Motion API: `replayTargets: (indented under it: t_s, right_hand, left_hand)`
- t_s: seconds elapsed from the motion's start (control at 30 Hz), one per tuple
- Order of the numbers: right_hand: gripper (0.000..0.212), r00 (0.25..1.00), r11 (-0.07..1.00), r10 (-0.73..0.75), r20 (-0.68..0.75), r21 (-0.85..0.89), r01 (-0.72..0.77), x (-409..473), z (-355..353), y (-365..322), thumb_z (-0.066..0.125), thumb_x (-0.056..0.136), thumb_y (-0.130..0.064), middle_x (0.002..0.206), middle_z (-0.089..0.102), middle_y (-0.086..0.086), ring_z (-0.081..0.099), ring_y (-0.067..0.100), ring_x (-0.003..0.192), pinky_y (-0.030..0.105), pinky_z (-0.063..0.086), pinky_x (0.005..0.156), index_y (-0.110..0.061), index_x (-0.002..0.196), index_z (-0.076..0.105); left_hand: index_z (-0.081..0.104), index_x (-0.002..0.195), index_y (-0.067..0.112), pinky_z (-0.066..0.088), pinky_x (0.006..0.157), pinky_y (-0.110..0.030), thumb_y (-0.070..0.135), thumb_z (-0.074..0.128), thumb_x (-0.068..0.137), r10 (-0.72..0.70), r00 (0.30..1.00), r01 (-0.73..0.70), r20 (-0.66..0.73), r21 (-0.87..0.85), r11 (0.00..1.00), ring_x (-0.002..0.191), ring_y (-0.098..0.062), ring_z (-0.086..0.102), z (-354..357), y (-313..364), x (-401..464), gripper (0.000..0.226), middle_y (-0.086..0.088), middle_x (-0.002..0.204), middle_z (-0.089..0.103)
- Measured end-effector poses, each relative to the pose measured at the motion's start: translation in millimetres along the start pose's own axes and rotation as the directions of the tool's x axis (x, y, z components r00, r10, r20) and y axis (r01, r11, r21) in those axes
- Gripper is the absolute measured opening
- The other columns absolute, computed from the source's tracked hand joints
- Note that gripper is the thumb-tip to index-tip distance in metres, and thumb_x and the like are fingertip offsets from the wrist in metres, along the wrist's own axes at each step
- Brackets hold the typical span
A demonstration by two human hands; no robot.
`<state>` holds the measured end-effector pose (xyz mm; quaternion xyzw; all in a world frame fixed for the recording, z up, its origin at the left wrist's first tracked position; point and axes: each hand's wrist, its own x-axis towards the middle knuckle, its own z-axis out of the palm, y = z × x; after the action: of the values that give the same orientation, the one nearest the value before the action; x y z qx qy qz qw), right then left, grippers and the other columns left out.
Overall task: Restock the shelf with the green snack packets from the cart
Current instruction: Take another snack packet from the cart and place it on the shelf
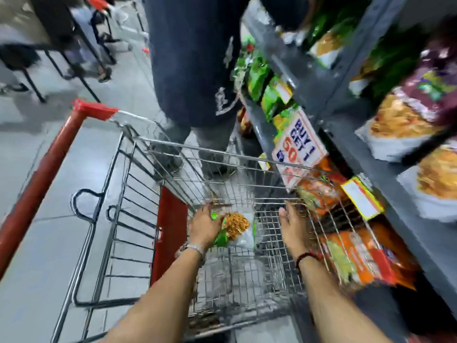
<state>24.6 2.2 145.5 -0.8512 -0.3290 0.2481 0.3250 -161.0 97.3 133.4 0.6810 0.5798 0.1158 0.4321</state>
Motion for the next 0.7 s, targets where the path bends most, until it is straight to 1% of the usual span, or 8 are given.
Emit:
replayTargets:
  t_s: [0.13,0.23,0.3,0.37,0.47,0.5,0.63,0.7]
  right_hand:
    - [0.043,0.976,0.986,0.059,0.207,-0.165,-0.025,36,51,14,0.034,0.094,-0.031,0.141,0.042,0.016,0.046,0.034,0.123,0.044,0.04,0.099,-0.02,0.135,0.033]
    - [0.039,0.945,0.968,0.101,0.311,-0.251,-0.021,58,83,32,0.036,0.094,-0.024,0.136,0.046,0.02,0.05,0.035,0.117,0.04,0.042,0.096,-0.012,0.13,0.04]
    - [0.037,0.921,0.953,0.1,0.377,-0.303,0.021,77,106,45,0.039,0.093,-0.019,0.138,0.045,0.02,0.048,0.034,0.121,0.041,0.041,0.102,-0.008,0.128,0.044]
    - [0.038,0.884,0.939,0.078,0.461,-0.333,0.09,97,129,57,0.039,0.093,-0.021,0.139,0.045,0.019,0.045,0.033,0.125,0.04,0.036,0.106,-0.009,0.129,0.043]
    - [0.042,0.823,0.87,-0.001,0.569,-0.405,0.281,122,160,66,0.034,0.093,-0.026,0.14,0.044,0.018,0.04,0.031,0.129,0.038,0.028,0.111,-0.007,0.13,0.042]
    - [0.046,0.794,0.835,-0.017,0.607,-0.428,0.345,132,171,69,0.03,0.091,-0.031,0.141,0.043,0.018,0.039,0.031,0.129,0.039,0.027,0.111,-0.007,0.129,0.042]
    - [0.053,0.702,0.699,0.017,0.712,-0.51,0.501,159,193,88,0.024,0.088,-0.036,0.147,0.032,0.017,0.033,0.034,0.133,0.044,0.028,0.112,-0.013,0.135,0.03]
    - [0.06,0.681,0.643,0.03,0.732,-0.536,0.547,160,192,100,0.017,0.085,-0.044,0.148,0.03,0.016,0.031,0.032,0.134,0.044,0.027,0.112,-0.016,0.137,0.026]
  left_hand:
    - [0.031,0.134,0.01,0.038,0.1,-0.041,0.043,0.046,0.081,-0.134,0.988,0.138,0.079,-0.049,0.989,0.122,-0.037,0.045,31,-40,23,0.064,-0.026,0.134,0.047]
    - [0.031,0.133,0.003,0.033,0.104,-0.037,0.035,0.05,0.086,-0.206,0.969,0.213,0.14,-0.041,0.976,0.127,-0.033,0.04,65,-62,31,0.06,-0.023,0.139,0.041]
    - [0.033,0.131,-0.001,0.036,0.1,-0.039,0.048,0.044,0.082,-0.267,0.952,0.277,0.15,-0.046,0.96,0.121,-0.037,0.044,85,-74,38,0.07,-0.027,0.132,0.046]
    - [0.033,0.13,-0.003,0.04,0.096,-0.044,0.057,0.03,0.077,-0.306,0.94,0.314,0.148,-0.036,0.949,0.114,-0.04,0.048,104,-88,46,0.08,-0.029,0.124,0.05]
    - [0.041,0.121,-0.001,0.041,0.093,-0.047,0.036,0.04,0.09,-0.371,0.907,0.374,0.197,0.026,0.927,0.11,-0.042,0.05,125,-104,55,0.049,-0.03,0.118,0.054]
    - [0.044,0.118,0.001,0.042,0.092,-0.048,0.037,0.04,0.089,-0.404,0.889,0.412,0.215,0.004,0.911,0.108,-0.042,0.051,135,-111,59,0.046,-0.031,0.117,0.055]
    - [0.034,0.122,0.017,0.045,0.092,-0.052,0.073,0.028,0.061,-0.536,0.785,0.595,0.311,-0.14,0.791,0.104,-0.042,0.058,178,-140,73,0.083,-0.028,0.113,0.062]
    - [0.03,0.123,0.021,0.043,0.098,-0.046,0.073,0.04,0.064,-0.548,0.773,0.629,0.32,-0.272,0.728,0.107,-0.035,0.057,173,-123,76,0.079,-0.023,0.116,0.061]
